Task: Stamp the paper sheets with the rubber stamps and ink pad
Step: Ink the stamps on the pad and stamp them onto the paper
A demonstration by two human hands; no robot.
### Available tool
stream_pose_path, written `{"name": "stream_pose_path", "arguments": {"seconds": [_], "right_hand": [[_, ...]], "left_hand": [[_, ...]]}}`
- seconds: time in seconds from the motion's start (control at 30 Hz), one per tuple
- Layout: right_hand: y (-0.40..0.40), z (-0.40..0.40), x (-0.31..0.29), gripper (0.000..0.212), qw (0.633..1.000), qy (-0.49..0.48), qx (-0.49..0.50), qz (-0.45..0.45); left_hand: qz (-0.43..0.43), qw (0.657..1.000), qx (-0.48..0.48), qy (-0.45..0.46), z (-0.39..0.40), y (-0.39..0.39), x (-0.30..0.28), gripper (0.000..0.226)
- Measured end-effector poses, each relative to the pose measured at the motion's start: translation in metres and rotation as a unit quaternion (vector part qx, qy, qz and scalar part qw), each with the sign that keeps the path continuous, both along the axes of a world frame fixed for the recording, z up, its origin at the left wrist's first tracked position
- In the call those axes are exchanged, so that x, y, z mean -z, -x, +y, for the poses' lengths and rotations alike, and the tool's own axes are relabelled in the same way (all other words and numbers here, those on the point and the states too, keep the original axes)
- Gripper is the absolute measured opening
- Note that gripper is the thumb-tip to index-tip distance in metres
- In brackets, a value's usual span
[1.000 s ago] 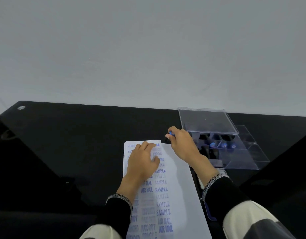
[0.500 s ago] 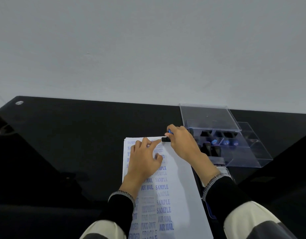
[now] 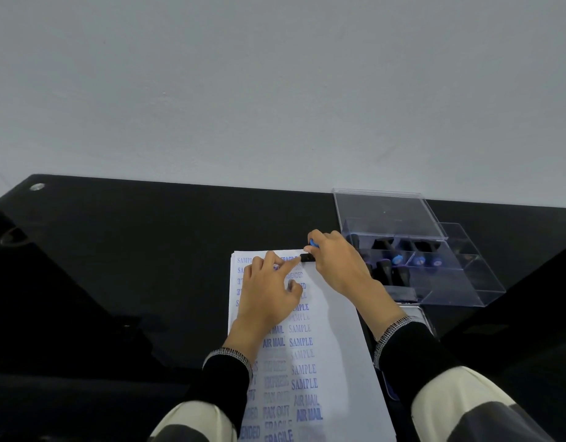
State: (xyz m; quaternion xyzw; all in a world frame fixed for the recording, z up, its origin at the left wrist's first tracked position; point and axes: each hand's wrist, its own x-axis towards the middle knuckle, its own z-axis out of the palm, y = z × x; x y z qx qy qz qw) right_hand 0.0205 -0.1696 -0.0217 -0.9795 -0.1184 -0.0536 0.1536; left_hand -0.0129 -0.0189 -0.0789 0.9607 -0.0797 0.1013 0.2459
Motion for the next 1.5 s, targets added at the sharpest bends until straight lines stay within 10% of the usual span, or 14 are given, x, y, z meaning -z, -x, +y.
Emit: {"name": "stream_pose_path", "arguments": {"seconds": [1.5], "right_hand": [[0.000, 0.008, 0.004, 0.012, 0.999, -0.023, 0.022, 0.015]], "left_hand": [[0.019, 0.989, -0.145, 0.006, 0.056, 0.011, 0.002, 0.064]]}}
